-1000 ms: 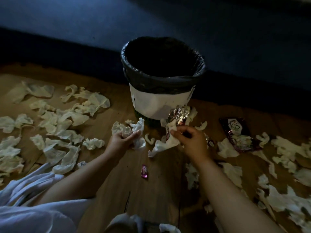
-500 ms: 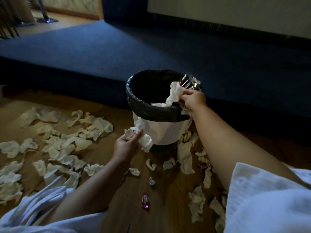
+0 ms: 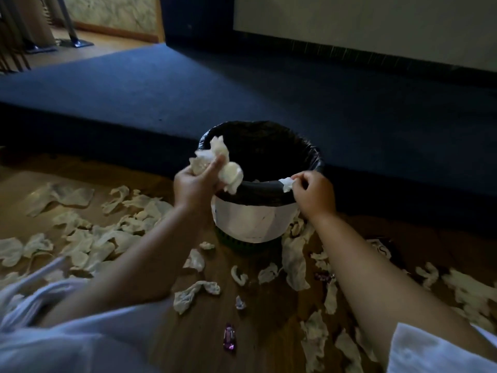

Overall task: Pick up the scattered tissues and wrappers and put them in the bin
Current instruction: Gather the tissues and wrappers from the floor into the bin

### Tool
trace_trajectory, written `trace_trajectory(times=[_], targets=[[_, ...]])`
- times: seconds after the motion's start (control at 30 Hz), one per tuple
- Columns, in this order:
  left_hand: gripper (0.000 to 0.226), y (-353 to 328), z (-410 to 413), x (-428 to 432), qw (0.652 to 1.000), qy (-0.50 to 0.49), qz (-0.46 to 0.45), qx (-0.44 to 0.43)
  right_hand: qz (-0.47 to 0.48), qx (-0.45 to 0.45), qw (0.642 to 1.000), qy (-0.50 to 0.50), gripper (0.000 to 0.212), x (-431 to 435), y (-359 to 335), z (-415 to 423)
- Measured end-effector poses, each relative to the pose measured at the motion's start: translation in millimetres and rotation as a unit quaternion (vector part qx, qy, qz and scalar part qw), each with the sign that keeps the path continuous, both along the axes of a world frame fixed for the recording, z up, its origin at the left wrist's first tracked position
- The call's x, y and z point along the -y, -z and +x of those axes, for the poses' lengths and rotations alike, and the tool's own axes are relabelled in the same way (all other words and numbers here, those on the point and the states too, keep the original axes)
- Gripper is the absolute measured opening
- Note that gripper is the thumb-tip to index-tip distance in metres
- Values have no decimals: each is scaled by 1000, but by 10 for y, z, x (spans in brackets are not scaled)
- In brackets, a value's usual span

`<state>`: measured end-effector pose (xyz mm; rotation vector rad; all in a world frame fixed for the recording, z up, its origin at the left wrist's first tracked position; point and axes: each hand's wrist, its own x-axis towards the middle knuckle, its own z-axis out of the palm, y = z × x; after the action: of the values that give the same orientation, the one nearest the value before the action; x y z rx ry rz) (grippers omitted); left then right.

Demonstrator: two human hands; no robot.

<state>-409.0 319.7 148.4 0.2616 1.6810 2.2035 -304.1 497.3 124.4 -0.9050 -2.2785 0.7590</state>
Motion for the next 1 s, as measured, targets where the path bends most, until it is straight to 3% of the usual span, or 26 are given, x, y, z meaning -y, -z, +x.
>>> trace_trajectory(times=[0.13,0.27,0.43,0.6,0.67,0.83,0.93,1.0], targets=[[27,-241,-217,-368,999,30,-24,20,29,-10,999,-28,19,41,69,14],[81,-284,-296,-576,993,88,-69,46,5,20,1000,1,19,-32,-89,-60],[45,-240,-207,-628,987,125,-84,55,-67,97,993,21,32,-23,-258,-213],[60,-123,-199,-484,989,113,-95,24,-33,92,995,-13,29,91,-107,-163],[56,-65,-196,-391,991,107,-85,7,13,58,998,-28,28,146,33,-112],[10,239,57,14,994,70,-72,-50,30,-107,992,-53,29,509,446,204],[9,804,216,364,979,115,-164,-48,28,-98,994,-50,24,757,887,395],[6,1241,226,550,959,148,-240,-23,-55,-2,995,-78,19,940,1253,461]])
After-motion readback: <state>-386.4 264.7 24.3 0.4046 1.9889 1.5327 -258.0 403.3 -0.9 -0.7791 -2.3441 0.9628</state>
